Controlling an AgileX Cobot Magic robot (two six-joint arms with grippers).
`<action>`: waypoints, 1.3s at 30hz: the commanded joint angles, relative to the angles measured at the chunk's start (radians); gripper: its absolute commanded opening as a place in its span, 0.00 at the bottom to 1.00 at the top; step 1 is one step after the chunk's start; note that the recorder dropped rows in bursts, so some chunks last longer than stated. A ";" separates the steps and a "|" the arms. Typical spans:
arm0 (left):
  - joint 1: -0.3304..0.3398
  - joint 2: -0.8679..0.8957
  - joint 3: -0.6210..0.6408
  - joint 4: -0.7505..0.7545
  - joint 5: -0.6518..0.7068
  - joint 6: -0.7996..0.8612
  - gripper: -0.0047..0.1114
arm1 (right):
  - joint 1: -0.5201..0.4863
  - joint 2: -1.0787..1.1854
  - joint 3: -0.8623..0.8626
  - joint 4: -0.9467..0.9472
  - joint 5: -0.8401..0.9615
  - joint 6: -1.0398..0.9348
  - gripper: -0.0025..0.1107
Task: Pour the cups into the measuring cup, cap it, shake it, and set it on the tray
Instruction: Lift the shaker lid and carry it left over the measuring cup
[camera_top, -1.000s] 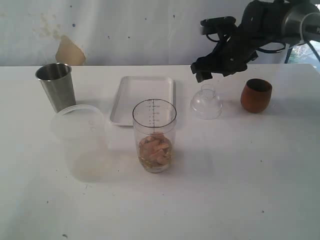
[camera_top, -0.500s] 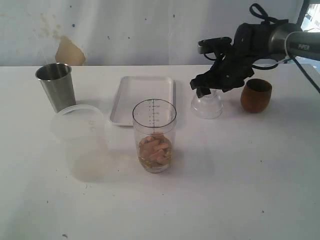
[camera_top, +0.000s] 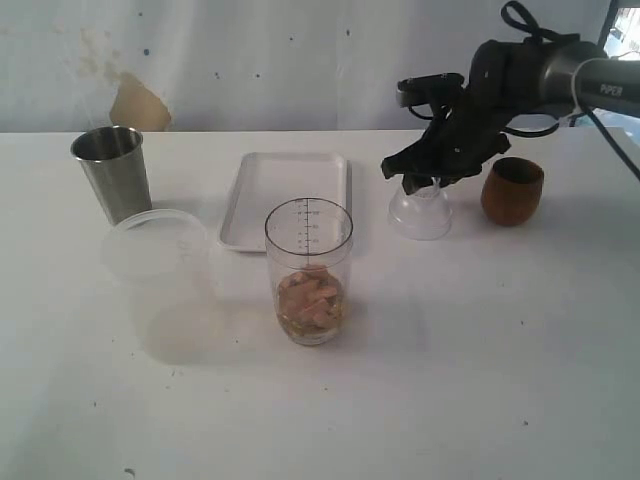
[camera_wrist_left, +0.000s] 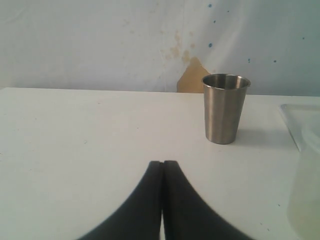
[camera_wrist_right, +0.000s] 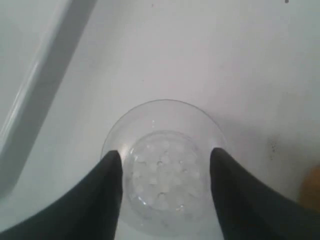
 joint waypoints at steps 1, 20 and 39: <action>-0.001 -0.004 0.005 -0.012 -0.010 -0.002 0.04 | -0.001 -0.043 0.000 -0.005 0.061 -0.007 0.02; -0.001 -0.004 0.005 -0.012 -0.010 -0.002 0.04 | 0.036 -0.358 -0.026 0.105 0.435 -0.011 0.02; -0.001 -0.004 0.005 -0.012 -0.010 -0.002 0.04 | 0.325 -0.438 -0.026 0.115 0.477 0.053 0.02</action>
